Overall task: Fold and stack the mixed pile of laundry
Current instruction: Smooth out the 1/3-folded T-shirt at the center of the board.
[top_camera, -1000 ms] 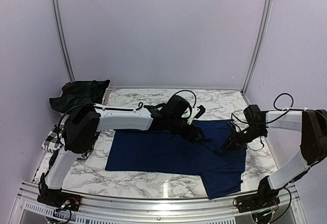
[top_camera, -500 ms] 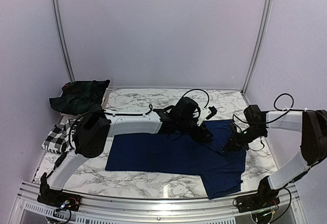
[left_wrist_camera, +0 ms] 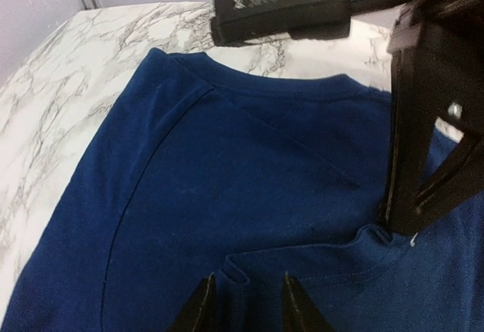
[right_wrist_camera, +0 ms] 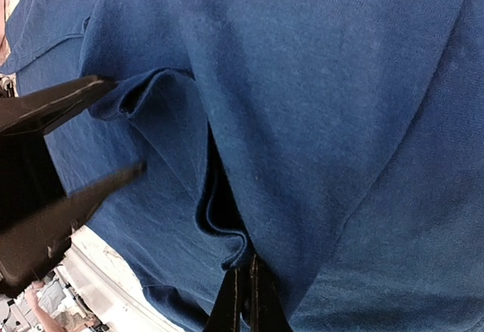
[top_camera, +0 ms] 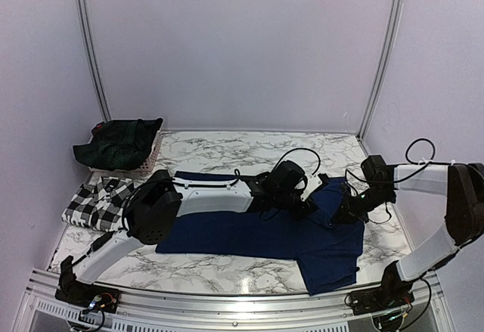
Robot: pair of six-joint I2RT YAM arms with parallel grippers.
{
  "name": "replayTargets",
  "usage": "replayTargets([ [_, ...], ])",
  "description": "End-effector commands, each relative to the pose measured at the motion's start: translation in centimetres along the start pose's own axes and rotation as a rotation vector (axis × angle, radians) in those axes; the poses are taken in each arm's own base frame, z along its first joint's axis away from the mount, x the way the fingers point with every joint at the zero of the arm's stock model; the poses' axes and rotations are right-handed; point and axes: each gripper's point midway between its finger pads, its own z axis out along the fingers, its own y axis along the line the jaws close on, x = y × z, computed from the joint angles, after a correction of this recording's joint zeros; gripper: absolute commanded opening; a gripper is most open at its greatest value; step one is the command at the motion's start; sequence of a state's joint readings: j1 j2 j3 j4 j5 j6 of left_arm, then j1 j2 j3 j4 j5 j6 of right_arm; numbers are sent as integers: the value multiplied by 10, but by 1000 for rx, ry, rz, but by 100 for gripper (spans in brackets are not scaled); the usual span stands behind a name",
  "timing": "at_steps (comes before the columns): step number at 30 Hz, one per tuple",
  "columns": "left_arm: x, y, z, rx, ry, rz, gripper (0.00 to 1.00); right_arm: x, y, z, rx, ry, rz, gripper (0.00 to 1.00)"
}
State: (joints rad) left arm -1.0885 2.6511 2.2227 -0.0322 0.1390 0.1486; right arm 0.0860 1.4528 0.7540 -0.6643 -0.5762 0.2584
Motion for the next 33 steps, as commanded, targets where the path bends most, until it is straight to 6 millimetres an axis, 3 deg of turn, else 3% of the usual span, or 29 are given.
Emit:
replayTargets([
  [1, 2, 7, 2, -34, 8, 28, 18, -4, 6, -6, -2, -30, -15, 0],
  [3, -3, 9, -1, -41, 0, 37, 2, -4, 7, -7, -3, -30, -16, 0],
  [4, -6, 8, -3, -38, -4, 43, 0, -3, 7, -7, -4, -30, -15, 0],
  [12, -41, 5, -48, -28, -100, 130, 0, -5, 20, -23, -25, -76, -43, 0],
  [16, -31, -3, -67, 26, -106, 169, 0, 5, 18, -25, -19, -71, -36, 0],
  [25, -2, -32, -84, 166, -77, 203, 0, 23, 6, -22, 14, -50, 1, 0],
  [31, 17, -25, -82, 126, -29, 211, 0, 29, 6, -17, -10, -30, 9, 0],
  [33, 22, -23, -81, 114, -3, 217, 7, 32, 8, -16, -29, -15, 11, 2],
])
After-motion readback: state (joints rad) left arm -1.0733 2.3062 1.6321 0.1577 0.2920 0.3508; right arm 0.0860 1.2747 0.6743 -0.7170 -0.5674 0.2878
